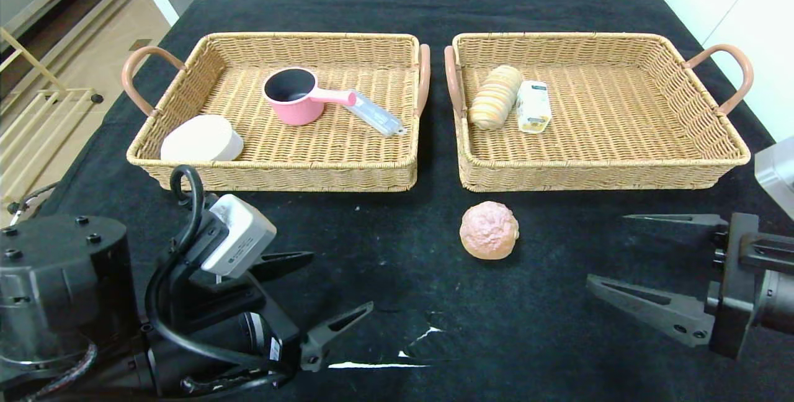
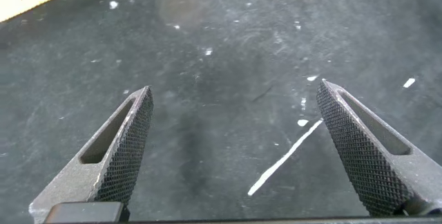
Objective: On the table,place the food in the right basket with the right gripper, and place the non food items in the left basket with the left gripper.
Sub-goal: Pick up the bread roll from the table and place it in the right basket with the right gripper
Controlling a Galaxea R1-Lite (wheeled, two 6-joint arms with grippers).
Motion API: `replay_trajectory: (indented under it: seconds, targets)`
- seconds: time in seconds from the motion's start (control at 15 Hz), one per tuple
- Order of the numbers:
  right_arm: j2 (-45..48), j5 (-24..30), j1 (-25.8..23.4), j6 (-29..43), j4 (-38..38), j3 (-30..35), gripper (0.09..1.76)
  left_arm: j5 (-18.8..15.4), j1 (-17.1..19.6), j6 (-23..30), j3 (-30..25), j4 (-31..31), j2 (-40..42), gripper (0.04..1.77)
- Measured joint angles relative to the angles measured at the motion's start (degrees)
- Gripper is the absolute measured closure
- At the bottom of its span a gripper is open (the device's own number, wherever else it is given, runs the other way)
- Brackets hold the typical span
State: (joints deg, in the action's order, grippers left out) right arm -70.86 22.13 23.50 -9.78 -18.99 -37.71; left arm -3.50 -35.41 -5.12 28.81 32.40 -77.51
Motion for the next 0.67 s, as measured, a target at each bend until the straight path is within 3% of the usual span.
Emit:
replay_trajectory:
  seconds: [0.13,0.27,0.47,0.67]
  targets:
    - [-1.7,-3.9,2.8,0.2,4.6,-3.7,0.14,-0.1,0.7,0.0,0.1,0.0,-0.3,0.09]
    - [-3.6,-13.7,7.1,1.3,14.5,-9.9,0.14,-0.1,1.2,0.0,0.3,0.0,-0.5,0.09]
    - [-8.1,-27.8,15.7,9.0,26.1,-21.9,0.14,-0.1,1.5,-0.1,0.4,0.1,-0.5,0.09]
    - [-14.7,-38.7,21.0,18.4,34.4,-32.9,0.14,-0.2,1.6,-0.1,0.4,0.0,-0.5,0.09]
